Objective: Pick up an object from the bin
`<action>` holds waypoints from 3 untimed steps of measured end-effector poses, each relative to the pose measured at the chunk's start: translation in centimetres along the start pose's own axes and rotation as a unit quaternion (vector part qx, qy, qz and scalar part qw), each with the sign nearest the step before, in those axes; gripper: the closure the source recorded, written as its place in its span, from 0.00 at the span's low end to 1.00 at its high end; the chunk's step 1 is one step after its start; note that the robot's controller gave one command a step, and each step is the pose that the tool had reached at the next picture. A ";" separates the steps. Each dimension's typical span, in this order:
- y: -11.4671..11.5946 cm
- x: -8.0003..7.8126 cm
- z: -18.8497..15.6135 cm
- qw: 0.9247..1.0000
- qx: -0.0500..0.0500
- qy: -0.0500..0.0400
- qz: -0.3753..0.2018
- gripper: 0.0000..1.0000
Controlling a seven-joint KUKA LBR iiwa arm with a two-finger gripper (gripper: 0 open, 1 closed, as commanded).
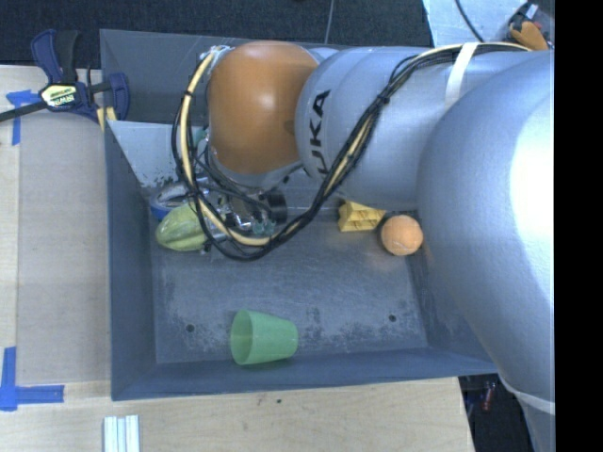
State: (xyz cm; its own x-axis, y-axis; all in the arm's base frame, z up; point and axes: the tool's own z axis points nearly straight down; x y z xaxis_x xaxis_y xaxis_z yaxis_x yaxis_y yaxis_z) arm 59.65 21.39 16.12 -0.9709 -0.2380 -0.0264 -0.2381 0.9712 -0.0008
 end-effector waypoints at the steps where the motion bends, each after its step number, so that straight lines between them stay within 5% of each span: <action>1: -1.4 0.7 1.1 1.000 0.000 0.000 -0.022 1.00; 2: -0.7 -2.3 -10.1 1.000 0.000 0.002 -0.007 1.00; 3: -1.2 2.6 -19.7 1.000 0.001 0.000 -0.029 1.00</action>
Offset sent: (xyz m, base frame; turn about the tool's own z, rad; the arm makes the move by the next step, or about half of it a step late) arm 0.0300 0.0039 0.1360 -0.0001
